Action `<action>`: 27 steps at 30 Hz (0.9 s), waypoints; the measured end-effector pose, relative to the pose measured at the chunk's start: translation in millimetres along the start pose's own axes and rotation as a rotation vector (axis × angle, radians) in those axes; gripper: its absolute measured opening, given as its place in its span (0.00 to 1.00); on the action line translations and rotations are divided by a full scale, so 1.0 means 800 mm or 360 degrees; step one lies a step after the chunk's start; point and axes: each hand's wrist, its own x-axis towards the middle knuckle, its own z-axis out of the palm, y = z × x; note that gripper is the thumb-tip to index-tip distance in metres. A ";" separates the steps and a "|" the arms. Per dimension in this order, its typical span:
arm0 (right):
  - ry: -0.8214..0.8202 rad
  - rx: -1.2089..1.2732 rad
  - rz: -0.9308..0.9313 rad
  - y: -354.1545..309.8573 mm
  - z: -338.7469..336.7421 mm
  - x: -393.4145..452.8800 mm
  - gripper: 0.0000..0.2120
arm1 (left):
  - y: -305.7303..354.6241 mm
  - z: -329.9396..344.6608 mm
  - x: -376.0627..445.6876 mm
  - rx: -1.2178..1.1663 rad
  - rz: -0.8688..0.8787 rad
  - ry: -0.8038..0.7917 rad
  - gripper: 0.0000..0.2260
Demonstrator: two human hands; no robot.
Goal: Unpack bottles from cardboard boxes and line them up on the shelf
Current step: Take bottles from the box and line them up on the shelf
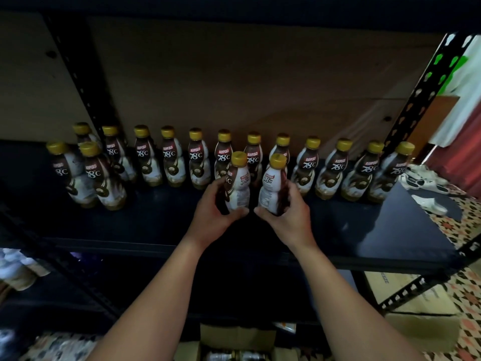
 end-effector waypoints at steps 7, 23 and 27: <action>-0.0102 -0.0023 -0.0006 0.002 -0.003 0.000 0.35 | 0.001 0.000 -0.001 -0.0030 0.0026 -0.0012 0.30; -0.0103 -0.0180 -0.0048 0.004 0.006 -0.001 0.32 | -0.003 0.001 -0.006 -0.0013 -0.0043 0.0051 0.35; -0.0048 -0.0184 -0.0037 0.004 0.007 -0.002 0.36 | -0.003 0.004 -0.005 0.0047 -0.0004 0.0107 0.35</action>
